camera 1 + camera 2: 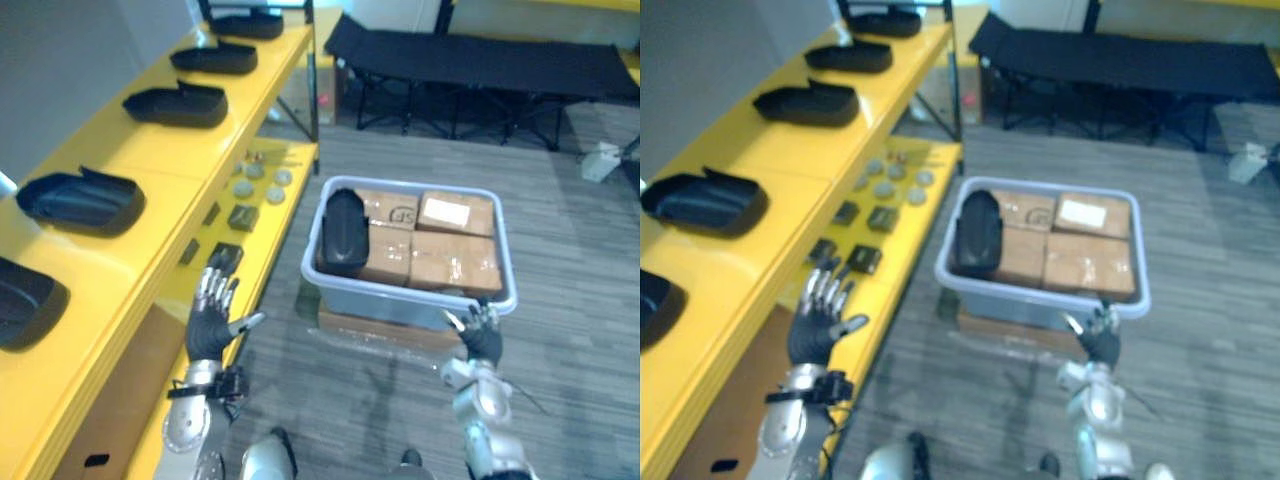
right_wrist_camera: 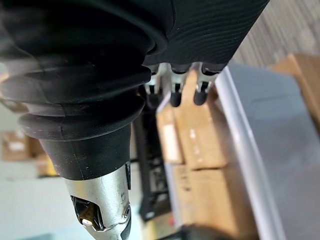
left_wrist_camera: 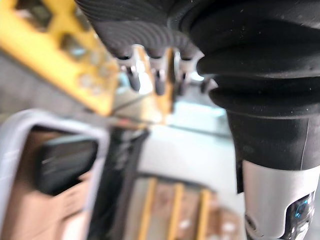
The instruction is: Walk over and take plastic housings, then place them on the shelf
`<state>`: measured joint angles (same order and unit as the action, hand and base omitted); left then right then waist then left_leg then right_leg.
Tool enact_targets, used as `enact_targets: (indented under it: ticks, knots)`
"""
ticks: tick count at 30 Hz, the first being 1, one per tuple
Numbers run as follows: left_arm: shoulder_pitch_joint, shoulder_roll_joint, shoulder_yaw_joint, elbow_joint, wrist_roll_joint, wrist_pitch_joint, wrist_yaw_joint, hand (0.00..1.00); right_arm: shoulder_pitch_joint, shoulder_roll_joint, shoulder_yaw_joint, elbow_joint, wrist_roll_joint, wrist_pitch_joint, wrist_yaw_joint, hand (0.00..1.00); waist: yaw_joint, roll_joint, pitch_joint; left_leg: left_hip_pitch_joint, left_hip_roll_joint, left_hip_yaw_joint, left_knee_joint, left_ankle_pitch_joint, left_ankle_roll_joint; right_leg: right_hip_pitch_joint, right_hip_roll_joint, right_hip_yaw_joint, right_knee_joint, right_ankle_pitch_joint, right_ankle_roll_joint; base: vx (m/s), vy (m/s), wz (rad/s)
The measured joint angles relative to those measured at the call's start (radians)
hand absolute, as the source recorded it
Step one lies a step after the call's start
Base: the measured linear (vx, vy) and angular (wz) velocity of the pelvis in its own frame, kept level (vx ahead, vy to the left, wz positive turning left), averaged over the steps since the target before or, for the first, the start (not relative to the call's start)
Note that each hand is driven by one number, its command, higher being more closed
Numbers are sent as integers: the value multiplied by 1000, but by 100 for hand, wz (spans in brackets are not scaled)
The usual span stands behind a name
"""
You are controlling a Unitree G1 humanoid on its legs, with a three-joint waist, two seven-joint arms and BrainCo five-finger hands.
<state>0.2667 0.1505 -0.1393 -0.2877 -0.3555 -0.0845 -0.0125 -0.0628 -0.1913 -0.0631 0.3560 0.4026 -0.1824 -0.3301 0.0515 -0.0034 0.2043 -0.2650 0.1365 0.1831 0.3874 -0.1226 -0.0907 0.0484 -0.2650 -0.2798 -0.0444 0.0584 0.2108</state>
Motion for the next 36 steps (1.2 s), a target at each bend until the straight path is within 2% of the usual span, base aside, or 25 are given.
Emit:
enact_targets:
  ticks: [1, 3, 4, 5, 6, 8, 10, 14, 16, 18, 20, 24, 25, 29, 30, 33, 35, 36]
  knots:
    - [-7, 2, -16, 30, -1, 25, -14, 0, -27, -14, -4, 27, 11, 1, 0, 0, 4, 2, 8, -2, -7, -22, -1, 0, 0, 0, -1, -2, 0, 1, 0, -11, 35, 22]
    - [-53, 16, -94, 238, 7, 116, -26, 0, -110, -69, -15, 117, 46, 5, 5, 0, 19, 17, 29, -16, -14, -45, 2, 0, 0, 2, -1, -22, 3, 2, 2, -22, 36, 22]
    - [-62, 16, -109, 312, 11, 132, -24, 0, -130, -80, -15, 138, 61, 6, 5, 0, 23, 20, 33, -16, -14, -47, 2, 0, 0, 4, 0, -22, 4, 3, 3, -15, 13, 8]
    - [-75, 13, -122, 459, 13, 146, -7, 0, -165, -98, -16, 172, 79, 5, 5, 0, 25, 23, 44, -16, -14, -56, 3, 0, 0, 7, 2, -26, 6, 3, 2, -11, -3, 5]
    - [-84, 11, -116, 577, 47, 149, 34, 0, -202, -108, -24, 209, 98, 5, 5, 0, 28, 23, 58, -16, -13, -64, 3, 0, 0, 7, 5, -27, 8, 2, 1, -9, -7, 5]
    - [-94, 12, -90, 714, 140, 129, 93, 0, -271, -130, -54, 283, 115, 5, 0, 0, 41, 22, 88, -15, -10, -68, 5, 3, 0, 8, 8, -30, 18, 0, -1, -17, 1, 3]
    - [-113, 15, -49, 799, 171, 104, 127, 0, -347, -166, -84, 347, 146, 5, -1, 0, 57, 23, 126, -16, -12, -74, 6, 10, 3, 8, 6, -35, 27, -1, -1, -50, 17, 10]
    - [-155, 31, 11, 901, 178, 17, 155, 0, -539, -258, -84, 460, 174, 9, 4, 0, 89, 35, 208, -26, -20, -98, 4, 28, 8, 1, 1, -54, 58, -8, 0, -92, 26, 16]
    - [-156, 40, 16, 943, 177, -7, 157, 0, -608, -297, -82, 503, 174, 13, 14, 0, 100, 45, 220, -57, -28, -115, 4, 33, 9, -23, -4, -69, 71, -11, 1, -77, 30, 24]
    - [-153, 35, 20, 1014, 169, -17, 155, 0, -664, -326, -80, 545, 173, 26, 23, 0, 113, 50, 233, -80, -40, -127, 2, 44, 13, -44, -12, -78, 85, -15, 6, -25, 38, 24]
    - [-146, 28, 18, 1080, 166, -30, 145, 0, -726, -359, -58, 607, 173, 43, 24, 0, 147, 58, 252, -93, -48, -133, 6, 48, 18, -52, -22, -84, 95, -17, 9, 4, 31, 15]
    - [-135, 17, 19, 1134, 156, -50, 117, 0, -830, -404, -26, 657, 168, 81, 20, 0, 176, 72, 273, -141, -68, -159, 22, 51, 23, -83, -36, -108, 113, -23, 15, 3, 34, 24]
    - [-135, 14, 18, 1142, 155, -51, 111, 0, -868, -430, -8, 677, 167, 88, 19, 0, 184, 82, 282, -161, -75, -180, 30, 51, 23, -90, -38, -122, 120, -26, 19, -8, 30, 23]
    - [-135, -10, 3, 1176, 85, -68, 100, 0, -937, -470, 7, 733, 164, 134, -1, 0, 218, 98, 294, -197, -92, -198, 42, 51, 24, -119, -54, -137, 153, -41, 27, -23, 38, 19]
    - [-135, -16, -6, 1188, 69, -70, 90, 0, -949, -482, 9, 752, 166, 151, -13, 0, 231, 104, 299, -200, -100, -201, 42, 52, 25, -125, -65, -143, 169, -50, 29, -19, 32, 14]
    - [-135, -17, -23, 1198, 38, -83, 83, 0, -982, -499, 20, 780, 169, 175, -54, 0, 246, 110, 298, -234, -103, -207, 46, 56, 31, -162, -68, -146, 191, -57, 29, -40, 16, 10]
    - [-148, -29, -41, 1211, 6, -88, 78, 0, -1014, -550, 29, 811, 173, 207, -135, 0, 257, 142, 314, -257, -111, -225, 59, 57, 32, -170, -72, -160, 204, -62, 32, -55, 11, 20]
    - [-148, -35, -41, 1211, 1, -89, 77, 0, -1020, -562, 28, 816, 173, 211, -157, 0, 259, 150, 317, -262, -114, -228, 60, 58, 34, -173, -74, -162, 210, -64, 33, -60, 16, 15]
